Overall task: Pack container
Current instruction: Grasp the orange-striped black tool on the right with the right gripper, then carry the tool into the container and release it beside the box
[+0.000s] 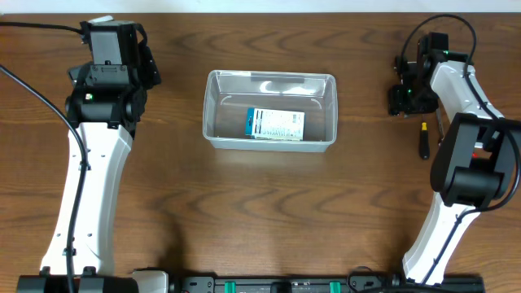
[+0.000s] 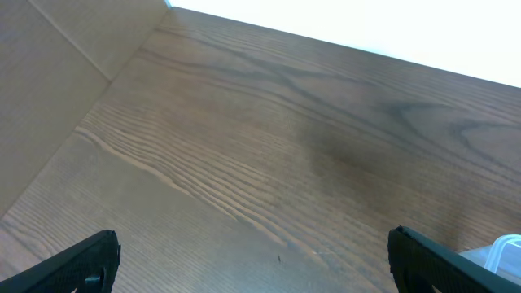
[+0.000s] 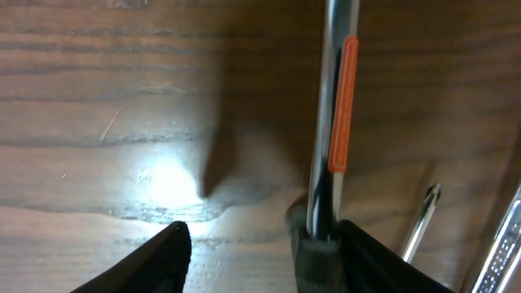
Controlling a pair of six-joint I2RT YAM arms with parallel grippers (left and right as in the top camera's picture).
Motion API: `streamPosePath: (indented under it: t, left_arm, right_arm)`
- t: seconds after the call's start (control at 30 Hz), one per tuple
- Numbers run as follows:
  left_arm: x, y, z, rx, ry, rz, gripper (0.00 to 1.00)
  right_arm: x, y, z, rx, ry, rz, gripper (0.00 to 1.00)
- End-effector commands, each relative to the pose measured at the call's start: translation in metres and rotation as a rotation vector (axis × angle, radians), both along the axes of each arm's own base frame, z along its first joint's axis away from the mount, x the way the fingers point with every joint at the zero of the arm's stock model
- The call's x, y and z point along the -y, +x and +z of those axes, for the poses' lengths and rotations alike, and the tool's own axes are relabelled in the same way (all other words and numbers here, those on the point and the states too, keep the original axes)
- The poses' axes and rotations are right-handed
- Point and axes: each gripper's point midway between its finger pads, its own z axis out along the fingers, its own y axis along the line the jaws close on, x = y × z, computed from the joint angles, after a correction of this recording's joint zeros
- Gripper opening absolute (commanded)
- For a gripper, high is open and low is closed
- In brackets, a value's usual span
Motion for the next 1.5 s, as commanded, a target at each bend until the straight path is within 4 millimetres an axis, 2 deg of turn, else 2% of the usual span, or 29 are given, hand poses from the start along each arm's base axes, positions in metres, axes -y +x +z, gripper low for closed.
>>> streamPosePath:
  t: [0.0,0.2,0.47,0.57,0.67,0.73,0.9,1.07,1.17,1.23,1.37,1.47]
  left_arm:
    - [-0.005,0.000,0.003,0.001,0.018,0.015,0.98]
    - [-0.005,0.000,0.003,0.001,0.018,0.015,0.98]
    - [-0.005,0.000,0.003,0.001,0.018,0.015,0.98]
    - [-0.005,0.000,0.003,0.001,0.018,0.015,0.98]
    - [-0.005,0.000,0.003,0.001,0.018,0.015,0.98]
    - [-0.005,0.000,0.003,0.001,0.018,0.015,0.98]
    - [-0.005,0.000,0.003,0.001,0.018,0.015,0.98]
    - [-0.005,0.000,0.003,0.001,0.018,0.015,0.98]
    - [-0.005,0.000,0.003,0.001,0.018,0.015,0.98]
    - [-0.005,0.000,0.003,0.001,0.018,0.015,0.98]
    - [-0.005,0.000,0.003,0.001,0.018,0.015,0.98]
    - [-0.005,0.000,0.003,0.001,0.018,0.015,0.98]
  right_arm:
    - [0.004,0.000,-0.006,-0.009,-0.029,-0.014,0.59]
    - [0.005,0.002,-0.009,-0.004,-0.028,-0.035,0.56]
    - [0.007,-0.004,-0.027,-0.046,-0.029,-0.039,0.54]
    - [0.008,-0.004,-0.028,-0.048,-0.031,-0.039,0.50]
    - [0.011,-0.004,-0.028,-0.050,-0.052,-0.042,0.40]
    - [0.015,-0.005,-0.027,-0.052,-0.072,-0.044,0.27]
    - [0.020,0.000,-0.021,-0.041,-0.100,-0.048,0.15]
    - [0.020,0.018,0.007,0.007,-0.106,-0.045,0.08]
    - [0.019,0.035,0.036,0.058,-0.111,-0.041,0.08]
    - [0.016,0.047,0.064,0.107,-0.114,-0.031,0.07]
    - [-0.009,0.067,0.115,0.198,-0.070,0.070,0.07]
    - [-0.045,0.074,0.154,0.263,-0.020,0.195,0.07]
